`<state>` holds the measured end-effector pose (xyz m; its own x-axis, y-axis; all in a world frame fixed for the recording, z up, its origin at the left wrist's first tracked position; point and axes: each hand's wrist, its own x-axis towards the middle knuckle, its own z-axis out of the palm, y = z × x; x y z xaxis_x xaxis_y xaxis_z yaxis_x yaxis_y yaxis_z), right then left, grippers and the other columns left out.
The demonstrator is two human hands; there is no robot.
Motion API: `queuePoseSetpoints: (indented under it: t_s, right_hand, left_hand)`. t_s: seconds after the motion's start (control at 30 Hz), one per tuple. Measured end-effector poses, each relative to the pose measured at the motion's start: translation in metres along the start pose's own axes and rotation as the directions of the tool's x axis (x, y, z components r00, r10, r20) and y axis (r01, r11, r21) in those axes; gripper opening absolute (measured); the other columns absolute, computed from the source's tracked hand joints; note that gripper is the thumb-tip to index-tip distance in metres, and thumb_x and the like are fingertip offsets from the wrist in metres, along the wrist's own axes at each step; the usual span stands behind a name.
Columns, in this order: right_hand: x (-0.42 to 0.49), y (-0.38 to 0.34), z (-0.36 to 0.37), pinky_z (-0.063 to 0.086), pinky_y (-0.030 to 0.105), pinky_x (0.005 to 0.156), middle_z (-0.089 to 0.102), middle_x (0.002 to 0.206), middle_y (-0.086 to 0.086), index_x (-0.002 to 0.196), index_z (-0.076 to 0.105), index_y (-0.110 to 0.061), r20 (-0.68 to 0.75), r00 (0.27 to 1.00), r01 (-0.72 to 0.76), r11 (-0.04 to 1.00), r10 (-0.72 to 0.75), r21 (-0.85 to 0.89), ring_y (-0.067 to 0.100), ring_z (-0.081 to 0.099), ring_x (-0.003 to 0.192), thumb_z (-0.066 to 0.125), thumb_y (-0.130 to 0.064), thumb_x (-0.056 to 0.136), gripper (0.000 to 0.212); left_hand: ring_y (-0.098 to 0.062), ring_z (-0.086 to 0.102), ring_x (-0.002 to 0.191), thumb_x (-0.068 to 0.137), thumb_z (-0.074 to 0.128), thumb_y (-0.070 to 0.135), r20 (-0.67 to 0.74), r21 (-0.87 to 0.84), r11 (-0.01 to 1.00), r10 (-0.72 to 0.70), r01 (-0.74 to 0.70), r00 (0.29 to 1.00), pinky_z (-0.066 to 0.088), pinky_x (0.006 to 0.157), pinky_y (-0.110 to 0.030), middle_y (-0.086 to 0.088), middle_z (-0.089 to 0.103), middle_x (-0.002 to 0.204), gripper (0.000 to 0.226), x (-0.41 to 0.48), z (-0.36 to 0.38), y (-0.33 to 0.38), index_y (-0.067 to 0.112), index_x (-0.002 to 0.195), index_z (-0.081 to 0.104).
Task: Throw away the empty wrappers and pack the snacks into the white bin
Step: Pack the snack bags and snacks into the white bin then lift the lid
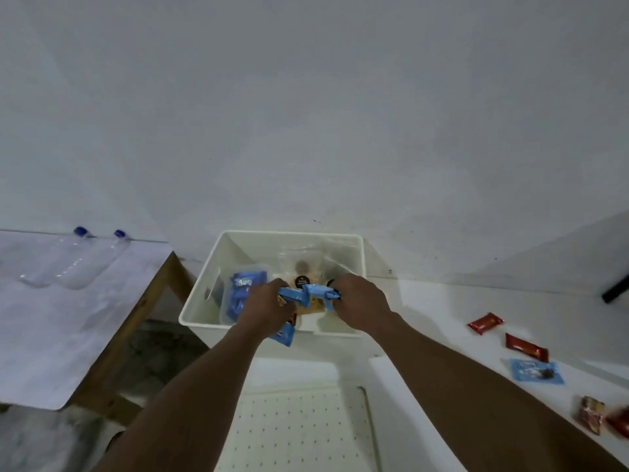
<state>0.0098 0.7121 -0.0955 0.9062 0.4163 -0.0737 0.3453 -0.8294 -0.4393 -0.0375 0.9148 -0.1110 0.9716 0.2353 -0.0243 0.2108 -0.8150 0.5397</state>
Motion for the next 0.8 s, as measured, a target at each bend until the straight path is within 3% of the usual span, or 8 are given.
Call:
queuePoseSetpoints:
  t_s: [0.07,0.17,0.23,0.33,0.5,0.7,0.8]
  right_hand:
    - [0.011,-0.005,0.01,0.034,0.029,0.061,0.05,0.075,-0.001,0.066,0.048,-0.026,0.059,0.998,0.004,1.0,-0.005,0.012,0.024,0.052,0.074,0.061,-0.023,0.081,0.02]
    - [0.027,-0.004,0.02,0.035,0.028,0.064,0.065,0.086,0.011,0.08,0.065,-0.012,0.086,0.996,-0.009,0.999,0.005,0.044,0.03,0.062,0.081,0.064,-0.021,0.084,0.01]
    - [0.033,-0.001,0.024,0.037,0.028,0.064,0.068,0.091,0.014,0.087,0.068,-0.005,0.098,0.995,-0.034,0.996,0.027,0.077,0.029,0.062,0.082,0.063,-0.021,0.085,0.017]
    - [0.036,0.003,0.021,0.042,0.028,0.069,0.071,0.098,0.01,0.091,0.072,-0.012,0.108,0.994,-0.036,0.997,0.028,0.072,0.028,0.065,0.091,0.059,-0.019,0.086,0.016]
    - [0.034,0.012,0.01,0.056,0.036,0.082,0.072,0.101,0.003,0.093,0.075,-0.016,0.064,0.998,-0.025,0.994,0.018,0.11,0.021,0.066,0.092,0.06,-0.017,0.086,0.017]
    - [0.008,0.03,-0.003,0.052,0.031,0.078,0.067,0.086,-0.006,0.09,0.075,-0.018,-0.084,0.995,-0.028,0.977,0.047,0.21,0.015,0.06,0.082,0.062,-0.013,0.082,0.016]
    - [-0.022,0.057,-0.007,0.05,0.029,0.078,0.068,0.091,0.0,0.091,0.073,-0.021,-0.162,0.983,-0.046,0.973,0.084,0.226,0.016,0.062,0.085,0.061,-0.017,0.084,0.014]
  left_hand:
    - [-0.027,0.068,0.094,0.08,0.076,0.023,0.011,-0.035,0.999,-0.013,0.013,1.0,0.045,0.074,-0.03,-0.009,0.074,0.095,0.027,0.011,0.008,-0.002,0.012,0.103,0.068]
    - [-0.028,0.067,0.098,0.081,0.075,0.026,0.045,-0.078,0.995,-0.051,0.054,0.998,0.046,0.077,-0.03,-0.009,0.073,0.1,0.029,0.028,0.021,0.001,0.013,0.106,0.065]
    - [-0.027,0.067,0.099,0.081,0.072,0.027,0.085,-0.107,0.989,-0.093,0.102,0.992,0.047,0.077,-0.029,-0.009,0.073,0.103,0.031,0.037,0.027,0.003,0.016,0.109,0.065]
    - [-0.027,0.068,0.097,0.085,0.067,0.034,0.192,-0.115,0.985,-0.107,0.131,0.976,0.047,0.074,-0.027,-0.007,0.071,0.103,0.027,0.05,0.037,0.003,0.019,0.108,0.068]
    - [-0.023,0.066,0.104,0.087,0.07,0.034,0.393,-0.052,0.988,-0.112,0.144,0.913,0.051,0.087,-0.028,-0.004,0.072,0.113,0.023,0.056,0.049,0.006,0.019,0.104,0.073]
    - [-0.021,0.065,0.103,0.089,0.064,0.025,0.312,-0.049,0.998,-0.017,0.034,0.95,0.04,0.077,-0.022,-0.006,0.072,0.11,0.026,0.035,0.049,0.039,0.015,0.111,0.071]
    - [-0.019,0.068,0.095,0.089,0.063,0.027,0.128,-0.09,0.993,0.086,-0.075,0.988,0.048,0.076,-0.026,-0.001,0.074,0.1,0.019,0.018,0.056,0.065,0.019,0.103,0.073]
